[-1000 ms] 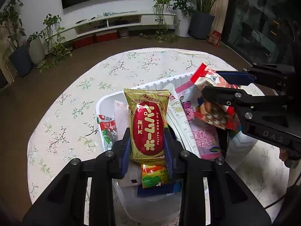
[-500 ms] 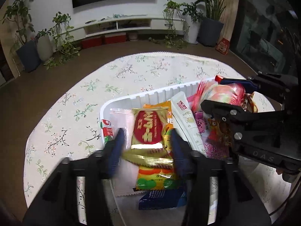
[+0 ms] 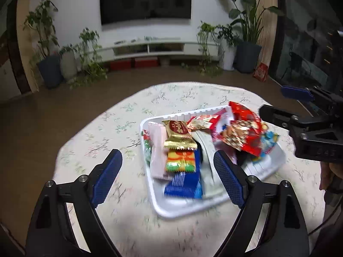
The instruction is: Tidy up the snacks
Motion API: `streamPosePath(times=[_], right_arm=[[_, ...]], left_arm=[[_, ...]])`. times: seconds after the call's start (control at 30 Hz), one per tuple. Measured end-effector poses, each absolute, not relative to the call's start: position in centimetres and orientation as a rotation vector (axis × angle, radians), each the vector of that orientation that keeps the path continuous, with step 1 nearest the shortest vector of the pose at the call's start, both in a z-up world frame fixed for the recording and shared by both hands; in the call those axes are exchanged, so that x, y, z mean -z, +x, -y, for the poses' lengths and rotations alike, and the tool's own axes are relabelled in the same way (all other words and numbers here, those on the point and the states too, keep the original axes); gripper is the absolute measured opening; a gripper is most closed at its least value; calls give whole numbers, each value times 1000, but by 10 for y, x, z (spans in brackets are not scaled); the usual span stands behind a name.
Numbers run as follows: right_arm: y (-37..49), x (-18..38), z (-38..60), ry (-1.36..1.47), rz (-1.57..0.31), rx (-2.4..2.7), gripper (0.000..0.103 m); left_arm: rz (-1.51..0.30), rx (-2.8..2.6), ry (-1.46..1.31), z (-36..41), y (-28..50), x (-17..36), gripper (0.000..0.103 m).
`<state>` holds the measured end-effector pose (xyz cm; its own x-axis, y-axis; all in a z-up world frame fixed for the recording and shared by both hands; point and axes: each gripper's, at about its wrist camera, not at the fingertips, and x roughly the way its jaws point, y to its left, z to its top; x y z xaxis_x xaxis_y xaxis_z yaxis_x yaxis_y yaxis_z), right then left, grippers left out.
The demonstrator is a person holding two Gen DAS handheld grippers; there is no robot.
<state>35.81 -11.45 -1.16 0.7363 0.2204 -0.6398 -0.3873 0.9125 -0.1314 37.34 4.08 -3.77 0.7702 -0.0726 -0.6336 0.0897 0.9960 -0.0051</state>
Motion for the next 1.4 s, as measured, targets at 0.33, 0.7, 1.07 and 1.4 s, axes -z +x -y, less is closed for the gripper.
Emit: streamPosePath(times=[0.33,0.7,1.07,1.4], right_arm=[[243,14,165,-66,-624,-337,96],[147,56,201,41,-613,-211,99],[135,85,194,-28,-642,-143,99],[139,93,185,-69,-663,-125,99]], left_arm=[[-623,-173,41,-5,236,35,87],[-726,-115,28,25,154,74,87],[-704,-96,-4,29,150,82,87],[-732,-98,-69,11,155,94,87]])
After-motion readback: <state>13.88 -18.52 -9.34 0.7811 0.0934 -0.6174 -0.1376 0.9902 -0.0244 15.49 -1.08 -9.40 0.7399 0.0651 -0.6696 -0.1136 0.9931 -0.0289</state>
